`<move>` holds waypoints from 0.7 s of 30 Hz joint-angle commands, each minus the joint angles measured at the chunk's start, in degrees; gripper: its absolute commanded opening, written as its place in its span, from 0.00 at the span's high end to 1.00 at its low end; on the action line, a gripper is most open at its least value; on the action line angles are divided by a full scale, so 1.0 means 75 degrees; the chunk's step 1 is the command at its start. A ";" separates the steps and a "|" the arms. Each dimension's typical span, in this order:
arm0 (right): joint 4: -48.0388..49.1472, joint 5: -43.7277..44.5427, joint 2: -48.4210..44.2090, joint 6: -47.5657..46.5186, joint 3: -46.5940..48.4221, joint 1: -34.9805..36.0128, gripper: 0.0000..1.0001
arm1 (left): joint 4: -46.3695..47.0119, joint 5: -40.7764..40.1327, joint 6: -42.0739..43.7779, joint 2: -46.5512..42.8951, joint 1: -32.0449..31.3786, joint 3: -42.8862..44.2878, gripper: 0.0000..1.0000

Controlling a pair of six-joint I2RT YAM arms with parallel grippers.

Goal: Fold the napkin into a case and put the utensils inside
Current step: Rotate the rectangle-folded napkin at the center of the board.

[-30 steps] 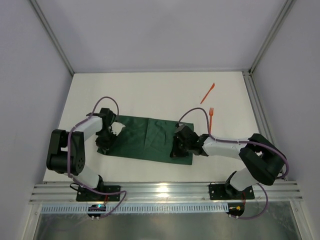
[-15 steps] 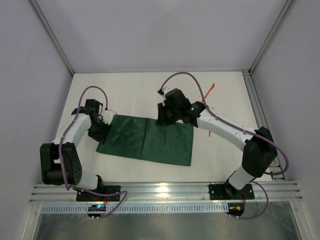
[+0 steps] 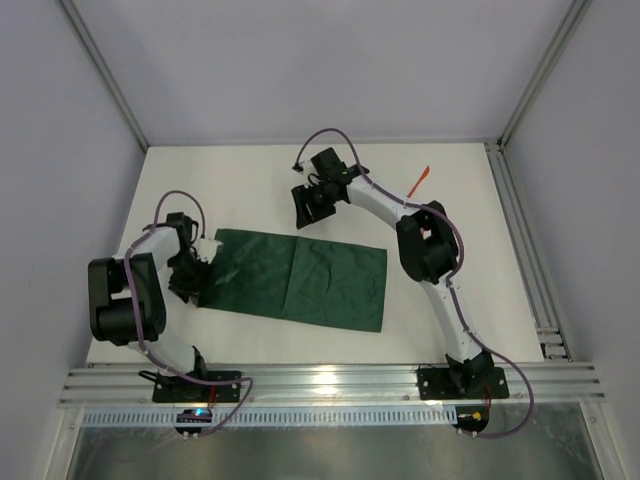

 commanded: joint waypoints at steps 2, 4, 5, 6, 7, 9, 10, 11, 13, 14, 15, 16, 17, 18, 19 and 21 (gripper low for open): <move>-0.0293 -0.1044 0.0172 -0.0315 0.0523 0.0087 0.40 | 0.0552 0.0044 -0.0197 0.0452 0.0036 0.0140 0.57; -0.0363 -0.1149 0.0336 -0.0314 0.0499 0.0063 0.40 | 0.0704 -0.0015 -0.0232 0.0675 0.0036 0.0210 0.58; -0.0375 -0.1161 0.0371 -0.0303 0.0453 0.0040 0.40 | 0.0774 -0.0108 -0.0244 0.0745 0.0036 0.0257 0.58; -0.0445 -0.1173 0.0418 -0.0268 0.0429 0.0017 0.41 | 0.0914 -0.0132 -0.0302 0.0862 0.0024 0.0373 0.59; -0.0480 -0.1208 0.0477 -0.0233 0.0359 0.0005 0.41 | 0.0985 -0.0132 -0.0337 0.0944 0.0024 0.0456 0.59; -0.0469 -0.1197 0.0466 -0.0139 0.0219 -0.0019 0.41 | 0.1102 -0.0401 -0.0443 0.1097 0.0013 0.0817 0.60; -0.0434 -0.1208 0.0431 -0.0104 0.0044 -0.0042 0.42 | 0.1219 -0.0471 -0.0478 0.1306 0.0001 0.0971 0.61; -0.0399 -0.1197 0.0407 -0.0057 -0.0027 -0.0042 0.43 | 0.1255 -0.0542 -0.0525 0.1448 0.0001 0.1146 0.61; -0.0329 -0.1174 0.0360 0.0107 -0.0261 -0.0042 0.44 | 0.1314 -0.0764 -0.0700 0.1903 -0.0093 0.1778 0.61; -0.0294 -0.1127 0.0256 0.0165 -0.0367 -0.0042 0.44 | 0.1302 -0.0800 -0.0771 0.2057 -0.0128 0.2024 0.62; -0.0154 -0.1115 0.0185 0.0270 -0.0519 -0.0042 0.44 | 0.1279 -0.0916 -0.0899 0.2209 -0.0244 0.2526 0.62; -0.0037 -0.1115 0.0080 0.0341 -0.0880 -0.0054 0.44 | 0.1267 -0.0975 -0.0958 0.2350 -0.0327 0.2774 0.62; 0.0127 -0.1103 -0.0118 0.0435 -0.1069 -0.0042 0.44 | 0.1255 -0.1046 -0.1017 0.2630 -0.0409 0.3021 0.62; 0.0396 -0.1057 -0.0213 0.0540 -0.1268 -0.0042 0.44 | 0.1244 -0.1081 -0.1041 0.2795 -0.0514 0.3278 0.62; 0.0514 -0.1033 -0.0307 0.0715 -0.1572 -0.0066 0.44 | 0.1220 -0.1163 -0.1087 0.2948 -0.0735 0.3815 0.61; 0.0783 -0.0858 -0.0506 0.0892 -0.1832 -0.0101 0.45 | 0.1115 -0.1187 -0.1123 0.3521 -0.0866 0.4438 0.61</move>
